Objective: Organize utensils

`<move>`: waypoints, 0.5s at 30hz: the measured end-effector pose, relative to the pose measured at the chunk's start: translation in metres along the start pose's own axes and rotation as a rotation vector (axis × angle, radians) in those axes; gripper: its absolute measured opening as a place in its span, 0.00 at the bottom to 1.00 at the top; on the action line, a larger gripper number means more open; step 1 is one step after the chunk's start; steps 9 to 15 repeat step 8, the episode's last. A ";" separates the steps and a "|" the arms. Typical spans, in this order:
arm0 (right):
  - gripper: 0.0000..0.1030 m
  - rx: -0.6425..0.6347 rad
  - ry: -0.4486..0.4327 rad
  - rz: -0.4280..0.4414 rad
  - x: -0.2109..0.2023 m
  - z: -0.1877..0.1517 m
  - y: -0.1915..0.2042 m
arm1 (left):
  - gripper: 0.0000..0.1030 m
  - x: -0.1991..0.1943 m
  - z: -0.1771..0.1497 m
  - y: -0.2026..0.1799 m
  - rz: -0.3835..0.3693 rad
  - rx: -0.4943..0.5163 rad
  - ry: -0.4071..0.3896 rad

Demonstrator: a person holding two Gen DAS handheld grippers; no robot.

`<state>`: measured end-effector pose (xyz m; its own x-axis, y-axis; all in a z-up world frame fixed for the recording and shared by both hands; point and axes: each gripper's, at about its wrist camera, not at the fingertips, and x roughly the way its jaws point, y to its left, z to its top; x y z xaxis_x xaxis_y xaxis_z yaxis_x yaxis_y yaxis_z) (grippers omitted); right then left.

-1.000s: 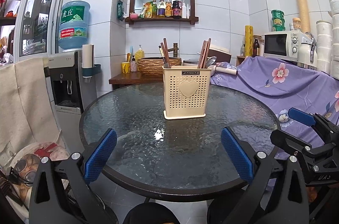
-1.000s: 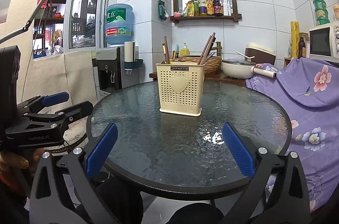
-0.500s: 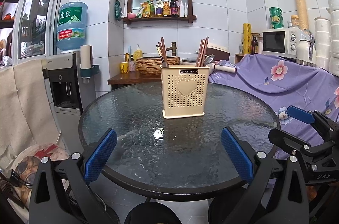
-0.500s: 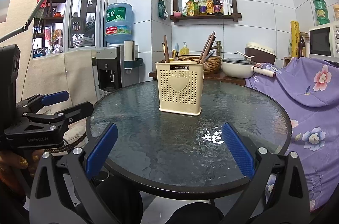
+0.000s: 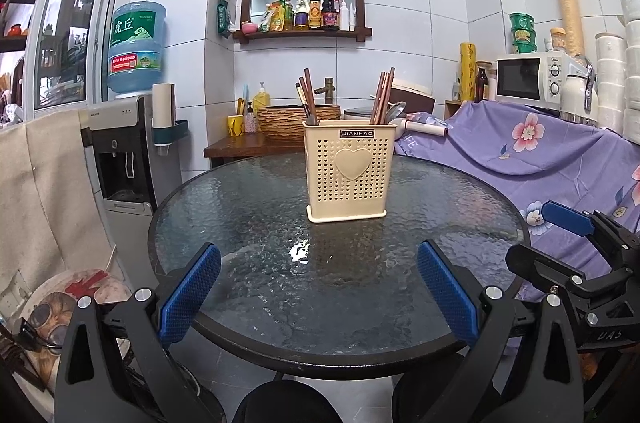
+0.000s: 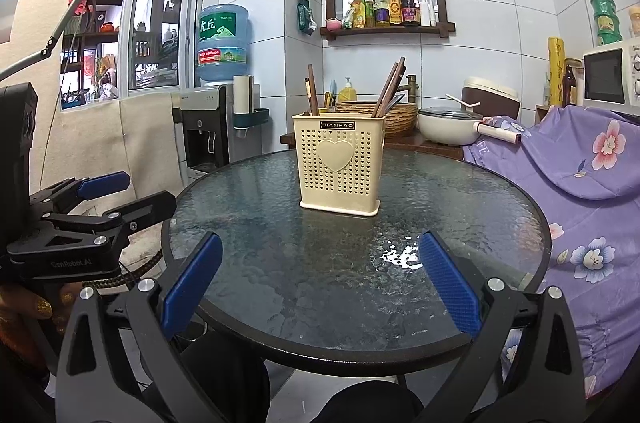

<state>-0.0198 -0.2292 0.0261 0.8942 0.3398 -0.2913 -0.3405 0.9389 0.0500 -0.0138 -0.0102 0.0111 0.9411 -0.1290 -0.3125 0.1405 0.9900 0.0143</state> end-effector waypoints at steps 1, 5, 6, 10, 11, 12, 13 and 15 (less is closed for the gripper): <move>0.95 0.002 0.000 0.000 0.000 0.000 0.000 | 0.94 0.000 0.000 0.001 0.001 -0.002 0.004; 0.95 0.002 0.000 -0.004 -0.002 0.000 -0.001 | 0.94 0.000 0.000 0.001 0.005 0.002 0.003; 0.95 0.003 0.001 -0.004 -0.002 0.000 -0.002 | 0.94 0.000 0.000 0.001 0.005 0.005 0.003; 0.95 0.004 0.004 -0.005 -0.001 0.000 -0.002 | 0.94 0.000 0.000 0.001 0.004 0.007 0.006; 0.95 0.004 0.004 -0.005 -0.001 0.000 -0.002 | 0.94 0.000 0.000 0.001 0.004 0.007 0.006; 0.95 0.004 0.004 -0.005 -0.001 0.000 -0.002 | 0.94 0.000 0.000 0.001 0.004 0.007 0.006; 0.95 0.004 0.004 -0.005 -0.001 0.000 -0.002 | 0.94 0.000 0.000 0.001 0.004 0.007 0.006; 0.95 0.004 0.004 -0.005 -0.001 0.000 -0.002 | 0.94 0.000 0.000 0.001 0.004 0.007 0.006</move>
